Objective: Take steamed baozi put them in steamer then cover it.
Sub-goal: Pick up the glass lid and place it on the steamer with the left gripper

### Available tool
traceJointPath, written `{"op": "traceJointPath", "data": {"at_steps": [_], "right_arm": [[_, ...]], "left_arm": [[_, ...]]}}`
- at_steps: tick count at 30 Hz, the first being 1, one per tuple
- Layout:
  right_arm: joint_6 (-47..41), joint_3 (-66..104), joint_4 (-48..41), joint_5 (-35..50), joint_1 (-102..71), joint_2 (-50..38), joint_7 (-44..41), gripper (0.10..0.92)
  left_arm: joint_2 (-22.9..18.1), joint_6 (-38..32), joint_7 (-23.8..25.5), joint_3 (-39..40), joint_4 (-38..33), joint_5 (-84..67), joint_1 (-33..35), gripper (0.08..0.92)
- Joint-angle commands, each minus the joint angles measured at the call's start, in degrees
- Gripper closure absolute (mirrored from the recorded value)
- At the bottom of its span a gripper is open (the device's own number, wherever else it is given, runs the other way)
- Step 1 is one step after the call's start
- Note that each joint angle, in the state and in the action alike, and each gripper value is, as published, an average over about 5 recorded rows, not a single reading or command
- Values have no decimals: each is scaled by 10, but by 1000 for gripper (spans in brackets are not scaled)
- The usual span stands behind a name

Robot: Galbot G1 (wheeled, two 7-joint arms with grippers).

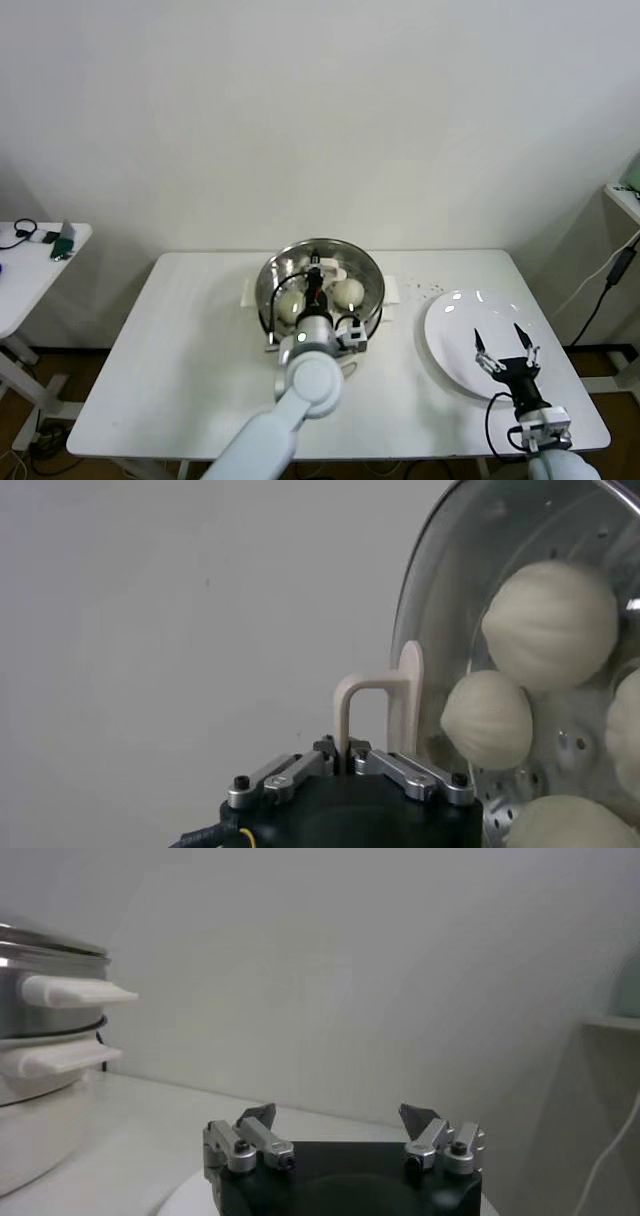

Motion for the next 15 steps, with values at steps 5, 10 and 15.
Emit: {"op": "traceJointPath", "data": {"at_steps": [5, 10, 15], "right_arm": [[2, 7, -2, 0, -2, 3, -1, 203], [3, 8, -2, 0, -2, 5, -2, 203], [4, 11, -3, 0, -3, 5, -3, 203]], "left_arm": [[-4, 25, 0, 4, 12, 0, -4, 848], [-6, 27, -6, 6, 15, -2, -2, 848], [-4, 27, -19, 5, 18, -7, 0, 848]]}}
